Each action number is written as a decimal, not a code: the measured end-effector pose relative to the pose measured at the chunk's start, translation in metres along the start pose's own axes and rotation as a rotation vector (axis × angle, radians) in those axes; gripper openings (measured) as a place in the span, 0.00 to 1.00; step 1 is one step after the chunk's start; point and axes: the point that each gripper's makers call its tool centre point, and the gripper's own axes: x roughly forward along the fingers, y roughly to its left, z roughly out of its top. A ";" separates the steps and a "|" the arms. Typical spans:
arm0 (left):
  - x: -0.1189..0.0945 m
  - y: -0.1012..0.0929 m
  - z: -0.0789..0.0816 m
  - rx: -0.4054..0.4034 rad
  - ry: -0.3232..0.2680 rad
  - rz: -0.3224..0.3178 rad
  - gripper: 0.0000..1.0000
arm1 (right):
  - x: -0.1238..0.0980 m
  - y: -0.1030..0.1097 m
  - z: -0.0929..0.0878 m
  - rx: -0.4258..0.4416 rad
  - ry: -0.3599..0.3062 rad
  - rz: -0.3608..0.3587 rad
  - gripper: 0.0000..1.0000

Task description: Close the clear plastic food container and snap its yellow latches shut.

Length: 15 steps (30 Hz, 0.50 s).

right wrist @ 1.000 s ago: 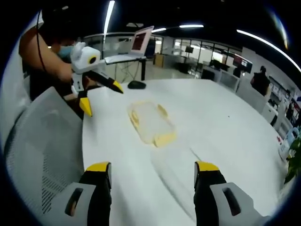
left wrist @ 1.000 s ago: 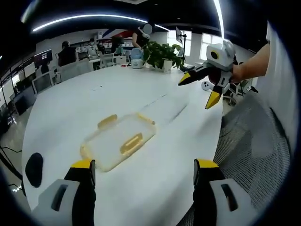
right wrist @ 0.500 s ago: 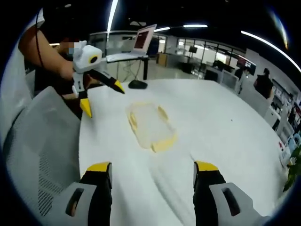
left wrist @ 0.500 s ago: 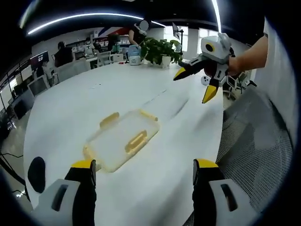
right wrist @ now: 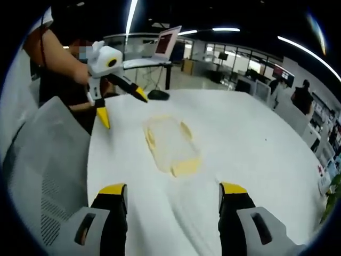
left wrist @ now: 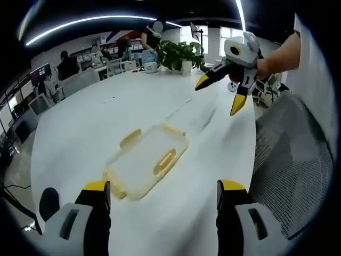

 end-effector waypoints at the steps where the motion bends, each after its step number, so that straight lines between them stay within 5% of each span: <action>1: 0.000 0.001 -0.001 0.004 0.003 0.000 0.83 | 0.000 0.000 0.001 0.003 -0.004 0.005 0.70; 15: 0.005 0.005 -0.008 0.047 0.045 -0.026 0.82 | 0.009 -0.008 0.003 -0.017 0.008 0.018 0.70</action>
